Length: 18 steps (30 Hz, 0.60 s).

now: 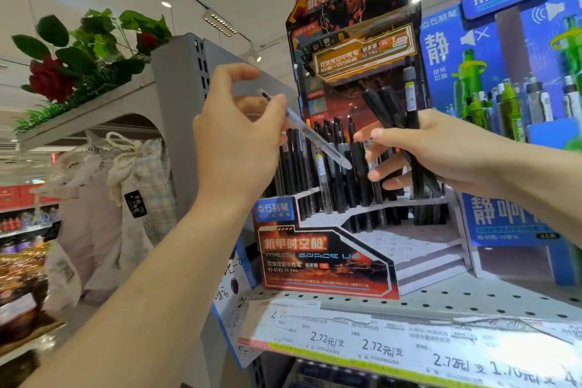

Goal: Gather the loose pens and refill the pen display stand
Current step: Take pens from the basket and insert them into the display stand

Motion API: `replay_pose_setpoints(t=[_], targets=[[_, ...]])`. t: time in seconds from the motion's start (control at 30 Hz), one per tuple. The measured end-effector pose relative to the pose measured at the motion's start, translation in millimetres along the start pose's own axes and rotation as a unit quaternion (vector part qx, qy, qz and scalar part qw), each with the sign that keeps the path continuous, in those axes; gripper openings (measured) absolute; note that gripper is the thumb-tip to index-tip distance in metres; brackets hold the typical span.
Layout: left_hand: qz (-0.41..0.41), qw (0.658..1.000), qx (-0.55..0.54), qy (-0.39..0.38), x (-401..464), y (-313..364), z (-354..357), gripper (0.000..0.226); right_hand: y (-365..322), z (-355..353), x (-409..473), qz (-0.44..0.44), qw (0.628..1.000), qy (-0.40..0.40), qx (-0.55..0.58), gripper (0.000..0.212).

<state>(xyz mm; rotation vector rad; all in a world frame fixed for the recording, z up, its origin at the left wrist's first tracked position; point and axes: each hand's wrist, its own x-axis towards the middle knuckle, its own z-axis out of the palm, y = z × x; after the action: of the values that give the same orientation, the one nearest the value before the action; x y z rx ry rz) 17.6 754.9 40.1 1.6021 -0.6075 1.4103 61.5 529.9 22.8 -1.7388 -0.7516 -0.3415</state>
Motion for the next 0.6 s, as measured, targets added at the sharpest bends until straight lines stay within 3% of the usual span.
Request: replay_pose_setpoints(t=[0.17,0.47,0.6], targets=[[0.067,0.988,0.134,-0.026,-13.6,-9.6,3.0,0.016,5.3,-3.4,6.7,0.005,0.997,0.003,-0.077,0.021],[0.085,0.983,0.157,-0.036,-7.6,-3.7,2.2,0.018,0.9,-4.0,2.8,0.003,0.998,-0.015,-0.066,0.006],[0.074,0.981,0.162,-0.072,-2.5,0.9,8.5,0.025,1.1,-4.1,1.8,-0.001,0.998,-0.007,-0.062,0.014]])
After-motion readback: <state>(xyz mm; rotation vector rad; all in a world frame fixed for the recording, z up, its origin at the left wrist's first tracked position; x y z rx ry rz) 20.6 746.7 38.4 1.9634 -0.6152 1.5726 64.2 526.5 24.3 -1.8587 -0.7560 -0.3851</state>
